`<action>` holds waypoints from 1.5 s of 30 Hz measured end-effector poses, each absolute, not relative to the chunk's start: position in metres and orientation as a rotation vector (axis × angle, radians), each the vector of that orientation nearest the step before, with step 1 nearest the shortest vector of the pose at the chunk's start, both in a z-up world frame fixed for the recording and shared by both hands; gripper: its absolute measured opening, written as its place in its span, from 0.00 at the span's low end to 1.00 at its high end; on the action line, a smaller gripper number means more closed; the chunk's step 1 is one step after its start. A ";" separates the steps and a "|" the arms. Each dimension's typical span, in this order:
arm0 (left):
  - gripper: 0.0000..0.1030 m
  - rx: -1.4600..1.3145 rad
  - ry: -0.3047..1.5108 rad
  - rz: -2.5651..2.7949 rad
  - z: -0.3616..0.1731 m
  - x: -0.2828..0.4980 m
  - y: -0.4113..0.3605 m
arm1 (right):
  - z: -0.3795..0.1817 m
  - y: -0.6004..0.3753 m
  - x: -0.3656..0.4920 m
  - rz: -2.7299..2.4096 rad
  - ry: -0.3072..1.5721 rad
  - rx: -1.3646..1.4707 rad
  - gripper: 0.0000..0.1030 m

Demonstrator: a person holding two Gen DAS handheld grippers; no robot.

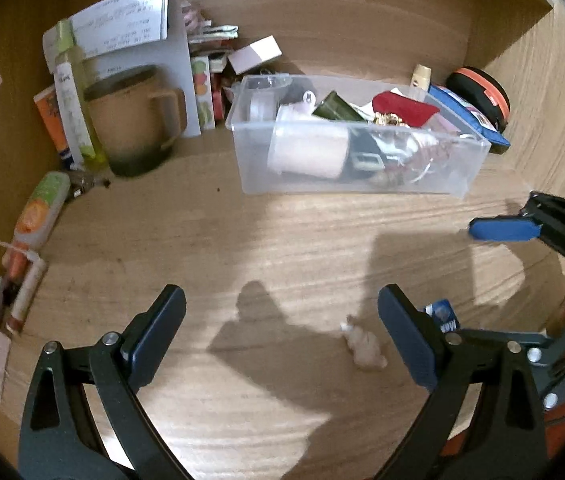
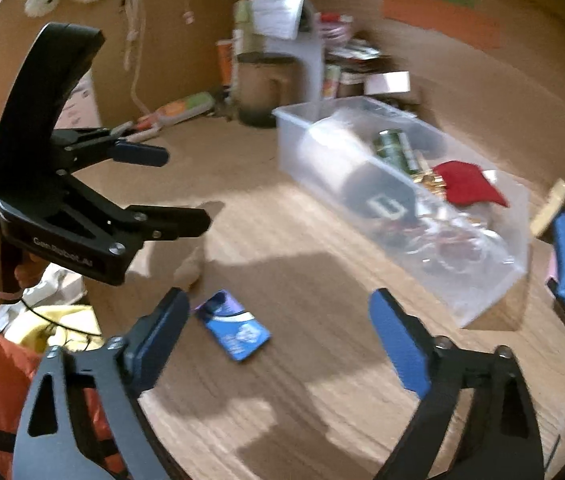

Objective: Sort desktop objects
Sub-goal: 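Grasp the white seashell with the left gripper while the right gripper grasps the blue card packet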

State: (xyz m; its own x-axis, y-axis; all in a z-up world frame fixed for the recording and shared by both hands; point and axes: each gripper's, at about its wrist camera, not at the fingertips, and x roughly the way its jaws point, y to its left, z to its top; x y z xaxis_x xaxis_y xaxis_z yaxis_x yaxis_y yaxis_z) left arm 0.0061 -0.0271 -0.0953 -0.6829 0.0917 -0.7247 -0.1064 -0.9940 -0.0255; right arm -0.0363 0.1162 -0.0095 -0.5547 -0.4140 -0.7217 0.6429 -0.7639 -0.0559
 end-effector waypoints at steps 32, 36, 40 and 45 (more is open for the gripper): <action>0.53 -1.265 0.049 2.675 -0.120 0.016 0.000 | -0.036 0.117 -0.040 -2.232 0.419 1.034 0.24; 0.43 -1.262 0.076 2.687 -0.119 0.016 0.002 | -0.035 0.127 -0.047 -2.250 0.373 1.056 0.24; 0.35 -1.264 0.085 2.697 -0.119 0.017 0.001 | -0.033 0.134 -0.053 -2.259 0.323 1.071 0.24; 0.25 -1.256 0.068 2.693 -0.120 0.015 -0.003 | -0.029 0.138 -0.056 -2.273 0.290 1.073 0.24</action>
State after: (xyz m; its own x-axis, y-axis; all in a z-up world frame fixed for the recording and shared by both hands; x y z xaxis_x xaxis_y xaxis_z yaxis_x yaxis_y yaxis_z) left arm 0.0152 -0.0031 -0.1197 -0.6313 0.1335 -0.7639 -0.1718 -0.9847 -0.0302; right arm -0.0557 0.1376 -0.0286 -0.4919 -0.4272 -0.7586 0.6037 -0.7952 0.0563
